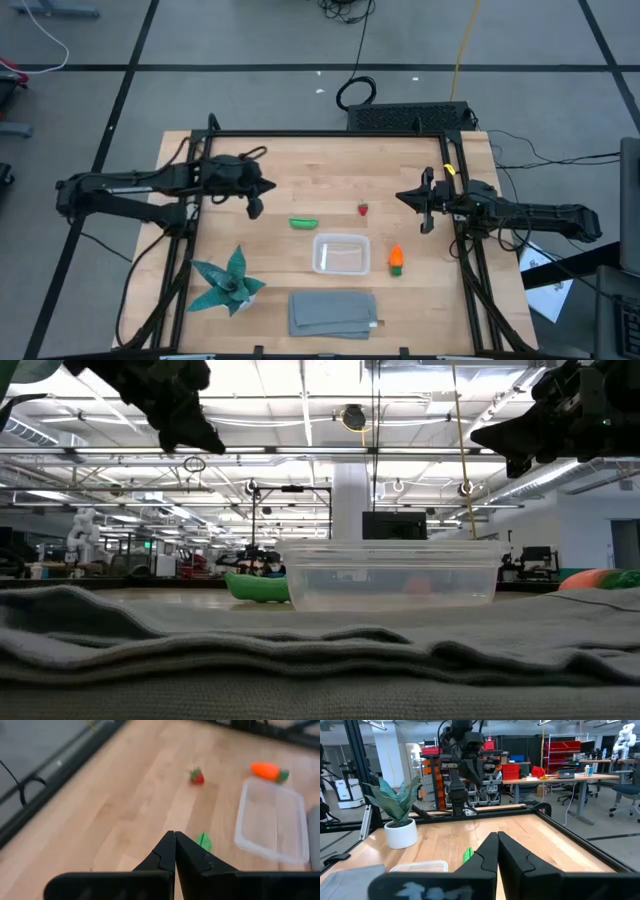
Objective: Pick and placing Produce into tupperware
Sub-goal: Put the green peas into the transparent bin
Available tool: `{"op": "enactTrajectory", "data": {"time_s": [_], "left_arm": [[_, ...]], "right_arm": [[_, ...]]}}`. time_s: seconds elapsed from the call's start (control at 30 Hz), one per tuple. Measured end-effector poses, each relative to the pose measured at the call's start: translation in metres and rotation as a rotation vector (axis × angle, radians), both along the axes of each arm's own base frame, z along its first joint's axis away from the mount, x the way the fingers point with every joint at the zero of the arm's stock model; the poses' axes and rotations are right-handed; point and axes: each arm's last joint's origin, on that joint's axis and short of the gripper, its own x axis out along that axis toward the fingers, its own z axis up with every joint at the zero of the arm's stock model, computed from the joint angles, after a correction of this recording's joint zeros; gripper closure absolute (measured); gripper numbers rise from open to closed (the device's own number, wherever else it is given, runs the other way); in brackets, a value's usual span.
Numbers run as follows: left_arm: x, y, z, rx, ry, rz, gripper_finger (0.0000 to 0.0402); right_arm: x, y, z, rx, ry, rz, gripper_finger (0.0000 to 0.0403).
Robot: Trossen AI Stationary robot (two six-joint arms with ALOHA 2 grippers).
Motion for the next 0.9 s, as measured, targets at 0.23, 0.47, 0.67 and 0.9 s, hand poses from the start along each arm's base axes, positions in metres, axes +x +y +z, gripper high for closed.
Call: {"op": "enactTrajectory", "data": {"time_s": [0.23, 0.47, 0.67, 0.9], "left_arm": [[0.021, 0.011, 0.000, -0.016, 0.086, -0.039, 0.0394], [0.044, 0.019, 0.006, -0.025, 0.134, -0.114, 0.0398], [0.057, 0.029, 0.003, -0.052, 0.235, -0.134, 0.0400], [0.074, 0.036, -0.017, -0.082, 0.390, -0.160, 0.0395]], "right_arm": [[0.000, 0.000, 0.000, 0.001, 0.004, 0.000, 0.0403], [0.000, 0.000, -0.001, 0.002, 0.006, 0.000, 0.0403], [0.000, 0.000, -0.001, 0.003, 0.012, 0.000, 0.0403], [0.000, 0.000, -0.001, 0.003, 0.013, -0.001, 0.0403]]}}
